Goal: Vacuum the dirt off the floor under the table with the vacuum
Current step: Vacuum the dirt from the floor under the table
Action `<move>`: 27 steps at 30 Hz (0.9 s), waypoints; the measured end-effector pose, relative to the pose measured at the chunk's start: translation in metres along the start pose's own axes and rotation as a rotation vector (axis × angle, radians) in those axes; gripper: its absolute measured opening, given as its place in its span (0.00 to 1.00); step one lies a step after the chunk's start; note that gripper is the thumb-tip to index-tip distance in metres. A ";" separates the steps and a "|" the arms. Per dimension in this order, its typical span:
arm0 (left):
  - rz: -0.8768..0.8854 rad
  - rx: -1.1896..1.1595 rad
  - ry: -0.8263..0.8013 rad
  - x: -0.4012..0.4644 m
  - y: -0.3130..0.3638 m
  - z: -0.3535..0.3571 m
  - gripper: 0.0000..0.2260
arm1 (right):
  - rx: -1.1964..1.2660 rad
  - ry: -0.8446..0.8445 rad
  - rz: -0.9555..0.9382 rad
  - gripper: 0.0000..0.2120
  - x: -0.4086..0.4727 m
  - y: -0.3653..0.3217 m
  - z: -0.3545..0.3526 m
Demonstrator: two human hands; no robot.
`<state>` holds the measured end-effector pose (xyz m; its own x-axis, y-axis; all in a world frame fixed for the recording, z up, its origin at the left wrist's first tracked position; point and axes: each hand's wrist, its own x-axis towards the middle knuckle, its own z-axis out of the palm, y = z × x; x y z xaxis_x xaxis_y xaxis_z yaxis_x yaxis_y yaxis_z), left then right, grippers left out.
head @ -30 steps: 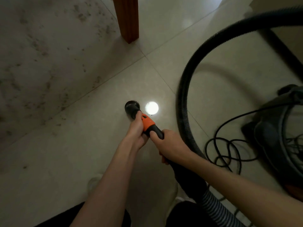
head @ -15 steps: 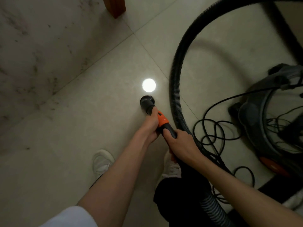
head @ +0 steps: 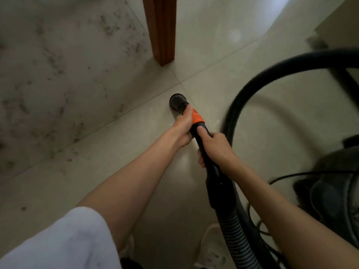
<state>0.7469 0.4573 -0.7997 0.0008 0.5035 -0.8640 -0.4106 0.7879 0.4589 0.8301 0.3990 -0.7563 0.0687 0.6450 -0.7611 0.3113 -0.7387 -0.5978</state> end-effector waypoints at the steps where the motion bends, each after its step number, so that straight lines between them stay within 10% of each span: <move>1: 0.006 -0.016 0.000 0.004 0.006 -0.009 0.13 | -0.002 -0.034 -0.004 0.19 0.005 -0.005 0.006; 13: 0.044 -0.225 0.145 -0.011 0.010 -0.148 0.16 | -0.160 -0.309 -0.109 0.18 0.001 -0.008 0.114; 27: 0.177 -0.188 0.162 -0.009 0.023 -0.173 0.17 | -0.112 -0.260 -0.159 0.19 -0.003 -0.010 0.151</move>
<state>0.5798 0.4101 -0.8168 -0.2246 0.5523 -0.8028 -0.5531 0.6060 0.5717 0.6838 0.3750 -0.7854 -0.2295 0.6681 -0.7078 0.4024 -0.5970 -0.6940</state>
